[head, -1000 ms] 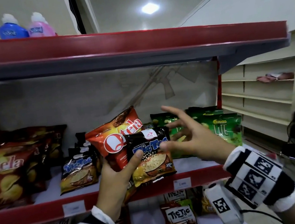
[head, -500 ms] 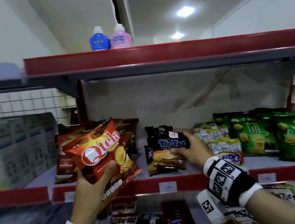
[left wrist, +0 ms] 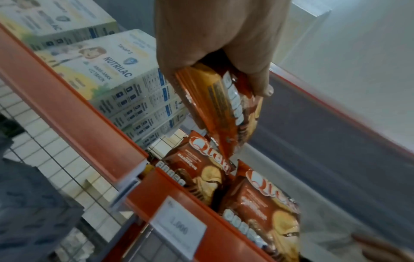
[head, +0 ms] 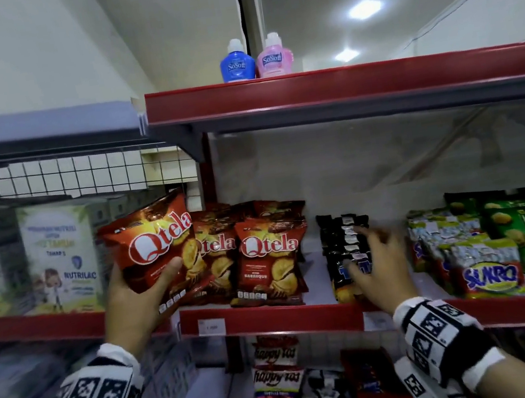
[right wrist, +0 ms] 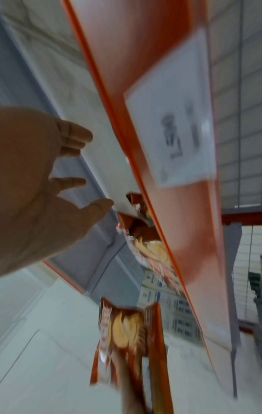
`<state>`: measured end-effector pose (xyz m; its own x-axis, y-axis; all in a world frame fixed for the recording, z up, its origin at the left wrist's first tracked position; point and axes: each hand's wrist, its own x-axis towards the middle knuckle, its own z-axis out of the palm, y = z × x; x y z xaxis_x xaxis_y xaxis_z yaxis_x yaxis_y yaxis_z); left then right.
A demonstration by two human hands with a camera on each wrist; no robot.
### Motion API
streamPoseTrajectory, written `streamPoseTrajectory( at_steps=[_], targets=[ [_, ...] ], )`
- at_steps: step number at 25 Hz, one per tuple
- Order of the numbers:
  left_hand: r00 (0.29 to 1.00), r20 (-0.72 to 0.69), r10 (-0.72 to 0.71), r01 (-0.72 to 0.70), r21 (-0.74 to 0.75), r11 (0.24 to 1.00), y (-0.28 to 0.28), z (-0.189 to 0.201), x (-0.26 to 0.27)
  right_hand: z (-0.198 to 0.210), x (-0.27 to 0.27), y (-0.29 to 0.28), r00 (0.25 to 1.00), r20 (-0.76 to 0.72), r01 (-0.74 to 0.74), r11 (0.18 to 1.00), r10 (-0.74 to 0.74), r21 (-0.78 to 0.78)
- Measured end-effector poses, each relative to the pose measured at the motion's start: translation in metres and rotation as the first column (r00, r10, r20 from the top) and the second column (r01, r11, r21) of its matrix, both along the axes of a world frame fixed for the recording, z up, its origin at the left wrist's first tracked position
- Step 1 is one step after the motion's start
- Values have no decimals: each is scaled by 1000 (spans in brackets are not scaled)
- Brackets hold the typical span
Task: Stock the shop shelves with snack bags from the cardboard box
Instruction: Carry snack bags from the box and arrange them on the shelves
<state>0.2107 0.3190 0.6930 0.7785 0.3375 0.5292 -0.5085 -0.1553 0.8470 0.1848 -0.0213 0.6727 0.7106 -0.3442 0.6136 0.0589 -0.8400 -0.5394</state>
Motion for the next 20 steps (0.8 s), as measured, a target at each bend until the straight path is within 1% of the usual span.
streamPoseTrajectory(
  at_steps=[2, 3, 4, 6, 8, 10, 13, 15, 17, 18, 19, 20],
  targets=[
    [999, -12, 34, -33, 101, 994, 3, 1, 16, -3, 0, 29, 981, -37, -189, 982, 189, 5],
    [999, -33, 27, -22, 125, 992, 2, -1, 23, -7, 1, 43, 959, -72, -274, 962, 273, 9],
    [998, -65, 4, 4, 135, 991, 0, -3, 32, -12, 2, 55, 935, -103, -339, 941, 338, 13],
    [989, -139, -50, 71, 155, 985, -7, -8, 47, -20, 8, 73, 907, -139, -398, 917, 398, 34],
    [978, -192, -84, 122, 197, 973, -12, -12, 60, -25, 16, 82, 905, -177, -381, 922, 387, 66],
    [966, -218, -136, 186, 229, 955, -17, -15, 70, -28, 23, 83, 919, -208, -329, 942, 335, 64],
    [949, -266, -167, 248, 310, 918, -17, -11, 78, -29, 30, 81, 940, -193, -281, 959, 283, 39],
    [914, -349, -208, 334, 354, 873, -15, -3, 81, -28, 33, 79, 947, -159, -277, 960, 280, 38],
    [879, -419, -227, 414, 436, 799, -12, 3, 82, -29, 33, 78, 951, -158, -266, 964, 267, 23],
    [876, -430, -220, 426, 474, 771, -11, 4, 84, -30, 32, 78, 952, -168, -258, 966, 256, 10],
    [881, -427, -205, 417, 495, 762, -11, 4, 85, -31, 31, 79, 952, -177, -253, 967, 249, -3],
    [890, -417, -186, 393, 492, 777, -11, 3, 86, -32, 29, 80, 952, -182, -251, 968, 244, -13]
  ],
)
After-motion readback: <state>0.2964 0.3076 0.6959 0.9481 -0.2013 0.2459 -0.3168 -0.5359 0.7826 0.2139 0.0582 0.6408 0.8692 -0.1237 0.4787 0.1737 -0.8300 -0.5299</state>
